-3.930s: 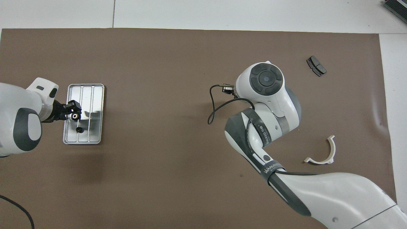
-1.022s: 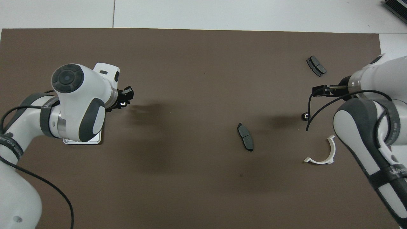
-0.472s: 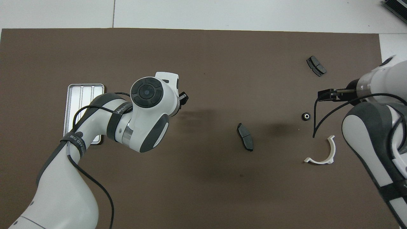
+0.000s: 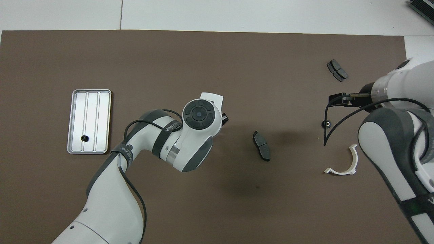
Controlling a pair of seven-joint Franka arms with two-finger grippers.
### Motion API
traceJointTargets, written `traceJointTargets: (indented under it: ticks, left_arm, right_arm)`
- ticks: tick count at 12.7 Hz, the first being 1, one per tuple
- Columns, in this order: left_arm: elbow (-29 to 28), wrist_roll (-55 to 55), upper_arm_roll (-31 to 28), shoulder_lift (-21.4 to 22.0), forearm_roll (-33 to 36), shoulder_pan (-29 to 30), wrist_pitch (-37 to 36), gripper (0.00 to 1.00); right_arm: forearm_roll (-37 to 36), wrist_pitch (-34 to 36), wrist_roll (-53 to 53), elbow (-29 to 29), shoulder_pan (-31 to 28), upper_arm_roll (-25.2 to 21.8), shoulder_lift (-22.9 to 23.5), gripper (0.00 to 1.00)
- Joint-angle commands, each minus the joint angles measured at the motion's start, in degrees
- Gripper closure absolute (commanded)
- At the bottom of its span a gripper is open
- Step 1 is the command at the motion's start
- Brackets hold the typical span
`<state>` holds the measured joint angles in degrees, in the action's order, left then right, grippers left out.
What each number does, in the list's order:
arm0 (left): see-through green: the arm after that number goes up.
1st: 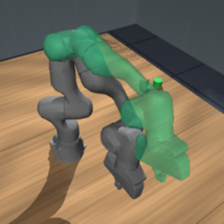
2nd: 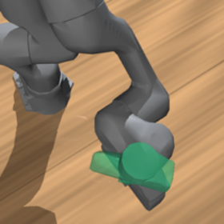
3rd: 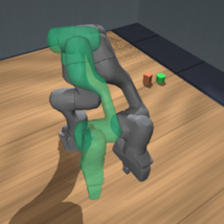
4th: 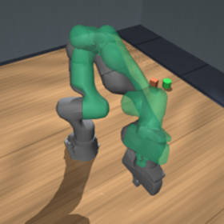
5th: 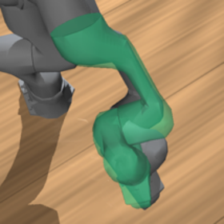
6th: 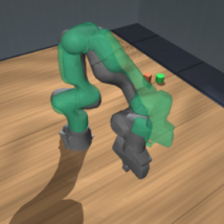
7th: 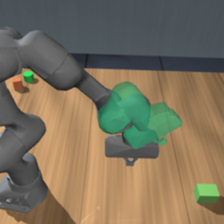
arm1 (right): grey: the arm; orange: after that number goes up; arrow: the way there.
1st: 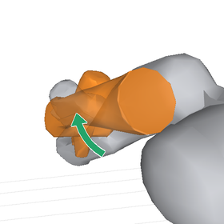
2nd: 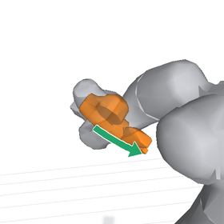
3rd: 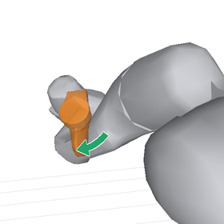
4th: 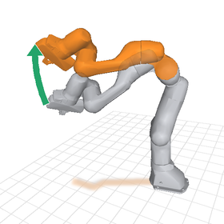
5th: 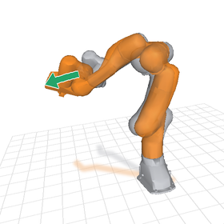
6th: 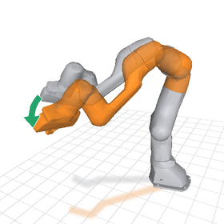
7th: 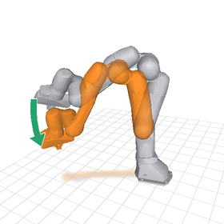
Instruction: Place bearing gear from tray to pile
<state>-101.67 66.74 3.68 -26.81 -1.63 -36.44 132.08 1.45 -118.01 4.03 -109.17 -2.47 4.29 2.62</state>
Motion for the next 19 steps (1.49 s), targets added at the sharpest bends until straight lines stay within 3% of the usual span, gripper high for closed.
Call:
traceJointTargets:
  ticks: [1,3,4,8,12,15,19]
  left_arm:
    - [2.01,0.15,-1.05,-1.23,-0.3,-0.57,0.02,0.49]
    - [2.01,-0.29,-1.48,-0.18,-0.13,0.22,-1.11,0.17]
    - [2.01,-0.46,-1.57,1.31,0.13,2.32,-1.9,0.13]
    - [3.06,-8.26,-1.75,4.04,1.1,8.82,-9.54,0.12]
    - [1.48,-27.48,-1.75,8.96,1.01,18.4,-19.2,0.13]
    - [-5.7,-41.72,-1.75,15.01,1.01,25.96,-19.49,0.17]
    - [-16.69,-57.47,-1.84,20.64,1.01,34.31,-12.92,0.21]
  right_arm:
    - [1.19,2.6,3.07,2.82,1.67,0.72,0.37,0.0]
    - [0.49,1.82,7.64,2.82,3.69,0.72,0.37,0.0]
    - [0.4,1.73,9.05,2.91,4.92,0.72,0.37,0.0]
    - [0.14,1.29,18.88,5.89,11.15,0.72,3.87,0.0]
    - [-3.11,-2.04,28.39,7.57,18.01,0.72,8.53,0.0]
    - [-5.4,-5.56,35.68,9.31,22.41,0.72,13.36,0.0]
    - [-5.4,-7.76,37.71,12.31,27.32,0.72,18.99,0.0]
